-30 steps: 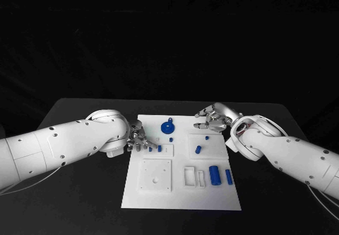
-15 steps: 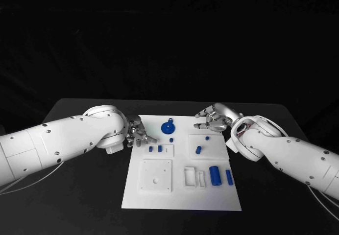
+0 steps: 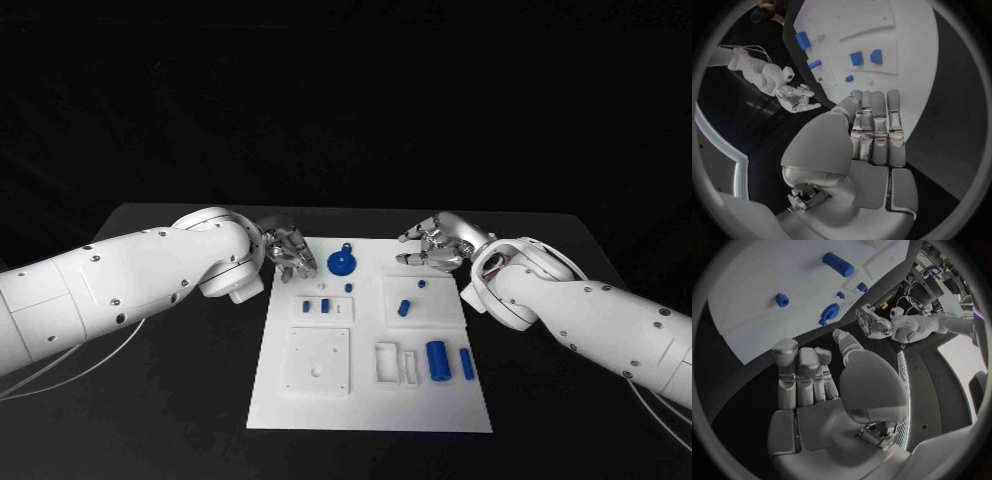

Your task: Assemble the parts on the task board

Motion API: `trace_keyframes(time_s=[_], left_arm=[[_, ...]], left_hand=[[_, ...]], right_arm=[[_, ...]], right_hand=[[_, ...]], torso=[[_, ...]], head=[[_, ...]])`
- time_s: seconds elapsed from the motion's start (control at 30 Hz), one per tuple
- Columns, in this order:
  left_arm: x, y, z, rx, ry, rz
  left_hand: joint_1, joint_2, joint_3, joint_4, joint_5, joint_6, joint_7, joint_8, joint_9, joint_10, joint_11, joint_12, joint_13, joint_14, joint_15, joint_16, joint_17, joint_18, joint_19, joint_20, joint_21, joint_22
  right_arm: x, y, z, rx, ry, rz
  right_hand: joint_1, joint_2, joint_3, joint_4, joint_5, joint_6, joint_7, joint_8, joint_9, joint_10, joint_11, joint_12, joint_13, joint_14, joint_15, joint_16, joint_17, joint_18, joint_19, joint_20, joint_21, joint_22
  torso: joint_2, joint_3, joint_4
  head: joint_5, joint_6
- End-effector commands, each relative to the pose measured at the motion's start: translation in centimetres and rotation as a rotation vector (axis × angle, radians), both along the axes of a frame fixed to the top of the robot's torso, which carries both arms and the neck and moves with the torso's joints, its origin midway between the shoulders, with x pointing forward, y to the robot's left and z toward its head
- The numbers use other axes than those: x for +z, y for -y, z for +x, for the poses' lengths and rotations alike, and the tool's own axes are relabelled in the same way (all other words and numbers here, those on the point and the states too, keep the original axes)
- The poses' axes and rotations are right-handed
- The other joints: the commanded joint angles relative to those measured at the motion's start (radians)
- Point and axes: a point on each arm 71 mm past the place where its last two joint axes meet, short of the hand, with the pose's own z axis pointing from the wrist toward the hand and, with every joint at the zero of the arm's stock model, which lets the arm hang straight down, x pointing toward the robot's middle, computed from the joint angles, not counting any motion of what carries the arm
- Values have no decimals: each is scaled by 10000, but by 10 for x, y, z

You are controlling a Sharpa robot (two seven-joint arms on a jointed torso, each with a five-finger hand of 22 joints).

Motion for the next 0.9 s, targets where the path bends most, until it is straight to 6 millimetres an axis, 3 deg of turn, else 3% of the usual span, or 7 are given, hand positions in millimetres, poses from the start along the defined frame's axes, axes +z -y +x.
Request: trace_keyframes(time_s=[0.03, 0.13, 0.3, 0.57, 0.67, 0.73, 0.9], left_arm=[[17, 15, 0, -967, 1982, -2097], [21, 22, -2, -1589, 2897, -2252], [20, 32, -8, -2779, 4247, -1379], [6, 48, -15, -4132, 5194, 88], [1, 53, -16, -4455, 5294, 520], [-2, 55, -17, -4671, 5280, 835], [-11, 60, -18, -5099, 5168, 1572]], left_hand=[[263, -72, -50, -347, -41, -1, 75, -106, -621, -295, 287, -582, -108, -533, 184, -654, -399, 111, -463, 115, -162, 189], [164, -16, -157, -407, -585, -67, 113, -101, -1151, -447, 430, -1021, -100, -171, 254, -806, -616, 273, -426, 245, -121, 395], [-48, -145, -245, -425, -857, -224, 33, -101, -1739, -674, 441, -1045, -109, 485, 189, -501, -606, 456, 169, 262, -32, 444], [-244, -391, -58, -288, -823, -216, 6, -97, -2428, -1046, 527, -1054, -114, 812, 186, -112, -579, 527, 701, 257, -200, 426], [-199, -655, -71, -331, -752, -844, -115, -111, -2644, -2249, 668, -1052, -119, 866, 119, -25, -581, 540, 797, 248, -191, 478], [-142, -703, -78, -239, -760, -785, -23, -100, -2642, -2276, 689, -1064, -120, 948, 115, 151, -560, 531, 895, 222, -168, 558], [-108, -770, 71, -55, -739, -717, -47, -96, -2640, -1803, 632, -1069, -124, 821, 134, 413, -607, 527, 900, 229, -194, 813]], right_arm=[[0, 1, 0, -18, 124, 76], [0, 3, 1, -184, 156, 240], [1, 7, 3, -423, 197, 636], [2, 8, 4, -551, 339, 992], [4, 8, 4, -577, 409, 1061], [4, 8, 4, -591, 454, 1122], [6, 8, 4, -621, 542, 1268]], right_hand=[[-104, 5, 101, 0, 37, 80, -17, -30, -3, -158, -17, -258, -151, -44, -9, -221, -124, 59, 6, -9, -226, 905], [-124, -53, 243, -76, 33, 314, -58, -25, 8, -303, -111, -1909, -1737, -62, -84, -1298, -1022, 66, -50, -77, -957, 746], [-127, -86, 582, -216, 11, 423, -79, -20, 13, -225, -145, -2594, -2745, -173, -116, -1949, -1716, 28, -62, -115, -1454, 706], [-241, -144, 916, -303, 21, 406, -60, -17, 15, -22, -148, -3848, -4372, -183, -134, -2044, -2353, 11, 5, -143, -1969, 669], [-261, -161, 1064, -274, 28, 330, -24, -22, 13, -108, -82, -4883, -5321, -197, -100, -2039, -2434, 26, 6, -129, -2119, 646], [-149, -189, 1424, -274, -5, 328, -70, -13, 19, 774, 50, -6937, -7623, -212, 11, -2021, -2536, 99, 34, -41, -2195, 647], [-313, -273, 1381, -142, -4, 327, 65, -15, 17, 882, 219, -8223, -9412, -248, 88, -1965, -2631, 195, 30, 63, -2393, 625]], torso=[[-1, -13, -21], [-5, 0, -23], [-1, 0, -14], [16, -5, -26], [32, -7, -31], [32, -6, -32], [33, -10, -35]], head=[[6, 29], [1, 48], [-16, 62], [-50, 101], [-54, 103], [-67, 111], [-70, 96]])
